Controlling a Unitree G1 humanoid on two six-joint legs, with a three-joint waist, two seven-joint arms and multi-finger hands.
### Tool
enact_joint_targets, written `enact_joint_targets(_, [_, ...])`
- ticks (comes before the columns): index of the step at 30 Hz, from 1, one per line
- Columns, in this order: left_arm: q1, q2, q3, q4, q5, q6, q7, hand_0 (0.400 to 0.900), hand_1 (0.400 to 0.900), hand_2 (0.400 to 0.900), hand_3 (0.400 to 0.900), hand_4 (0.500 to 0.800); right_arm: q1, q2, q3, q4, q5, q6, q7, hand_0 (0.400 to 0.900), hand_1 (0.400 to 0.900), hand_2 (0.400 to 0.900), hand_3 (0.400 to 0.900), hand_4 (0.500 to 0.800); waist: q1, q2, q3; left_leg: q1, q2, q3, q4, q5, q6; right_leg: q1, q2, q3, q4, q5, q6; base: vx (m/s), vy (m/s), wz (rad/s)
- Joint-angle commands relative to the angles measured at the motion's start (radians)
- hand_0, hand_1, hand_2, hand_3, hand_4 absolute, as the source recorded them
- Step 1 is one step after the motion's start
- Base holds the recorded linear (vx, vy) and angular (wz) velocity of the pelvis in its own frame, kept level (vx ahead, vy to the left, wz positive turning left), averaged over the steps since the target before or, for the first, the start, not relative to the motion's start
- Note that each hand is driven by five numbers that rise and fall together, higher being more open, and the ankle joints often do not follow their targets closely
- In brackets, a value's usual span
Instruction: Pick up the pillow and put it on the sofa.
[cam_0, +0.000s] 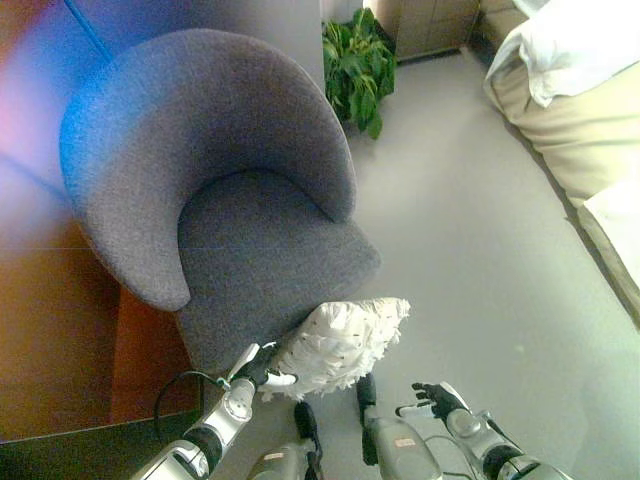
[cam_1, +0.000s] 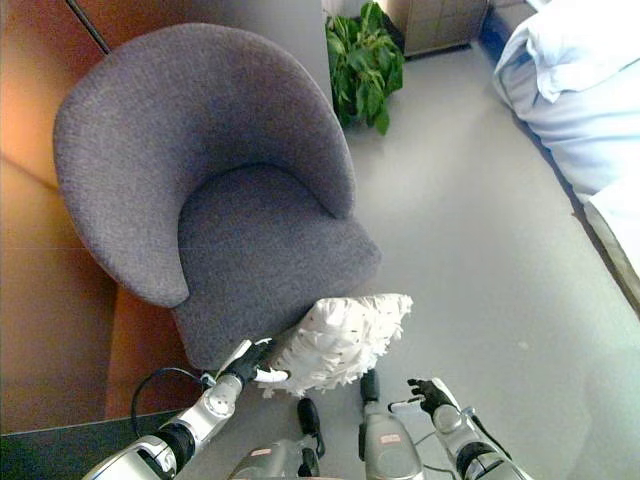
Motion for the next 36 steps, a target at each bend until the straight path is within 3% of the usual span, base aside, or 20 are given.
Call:
enact_joint_targets(1, [-0.102, -0.016, 0.042, 0.05, -0.051, -0.056, 0.049, 0.9, 0.9, 0.9, 0.9, 0.8, -0.061, -0.024, 0.062, -0.023, 0.011, -0.032, -0.035, 0.9, 0.9, 0.9, 0.9, 0.8, -0.02, -0.036, 0.014, -0.082, 0.027, -0.033, 0.143, -0.085, -0.027, 0.005, -0.094, 0.073, 0.079, -0.113, 0.139, -0.01, -0.038, -0.06])
enact_joint_targets(21, [-0.315, -0.003, 0.067, 0.114, -0.143, -0.039, 0.111, 0.9, 0.9, 0.9, 0.9, 0.8, -0.265, -0.004, 0.139, -0.067, 0.091, -0.007, -0.083, 0.9, 0.9, 0.9, 0.9, 0.8, -0.045, -0.065, 0.179, -0.279, 0.063, -0.014, 0.282, -0.069, -0.054, -0.197, -0.078, 0.109, 0.17, -0.079, 0.116, -0.05, -0.044, -0.05])
enact_joint_targets(36, [-0.458, 0.009, 0.08, 0.134, -0.167, -0.018, 0.147, 0.9, 0.9, 0.9, 0.9, 0.8, -0.353, -0.014, 0.186, -0.192, 0.141, 0.012, -0.14, 0.9, 0.9, 0.9, 0.9, 0.8, -0.069, -0.081, 0.181, -0.505, 0.075, -0.005, 0.36, -0.048, -0.072, -0.417, -0.063, 0.119, 0.222, -0.049, 0.112, -0.03, -0.028, -0.04])
